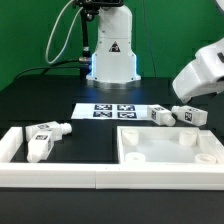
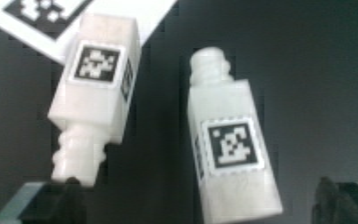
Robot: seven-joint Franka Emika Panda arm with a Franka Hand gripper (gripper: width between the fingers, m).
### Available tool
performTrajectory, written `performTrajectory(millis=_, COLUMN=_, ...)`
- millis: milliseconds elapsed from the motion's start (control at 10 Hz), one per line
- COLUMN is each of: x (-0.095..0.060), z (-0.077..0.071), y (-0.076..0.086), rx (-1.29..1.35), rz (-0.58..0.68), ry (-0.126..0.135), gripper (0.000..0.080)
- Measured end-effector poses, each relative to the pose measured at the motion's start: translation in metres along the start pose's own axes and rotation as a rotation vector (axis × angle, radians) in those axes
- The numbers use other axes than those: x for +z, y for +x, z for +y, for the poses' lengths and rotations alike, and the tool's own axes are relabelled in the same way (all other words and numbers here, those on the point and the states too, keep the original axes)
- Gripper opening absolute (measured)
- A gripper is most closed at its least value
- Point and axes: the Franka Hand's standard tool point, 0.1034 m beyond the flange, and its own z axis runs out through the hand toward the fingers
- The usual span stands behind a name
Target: Assemble one leg
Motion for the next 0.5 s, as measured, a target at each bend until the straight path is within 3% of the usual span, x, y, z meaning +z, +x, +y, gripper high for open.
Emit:
performTrajectory(millis=200, x=0.005, z=-0.005, y=0.005, rx=0.011, rz=-0.151, ry=0.002, gripper=0.0649)
performTrajectory(millis=300, x=0.007, z=-0.009, y=0.015, rx=0.016, rz=-0.200, ry=0.002, gripper=0.0649)
performTrajectory(millis=500, x=0.007, z=-0.007, y=0.019, rx=0.015, rz=-0.205, ry=0.006, gripper=0.0649)
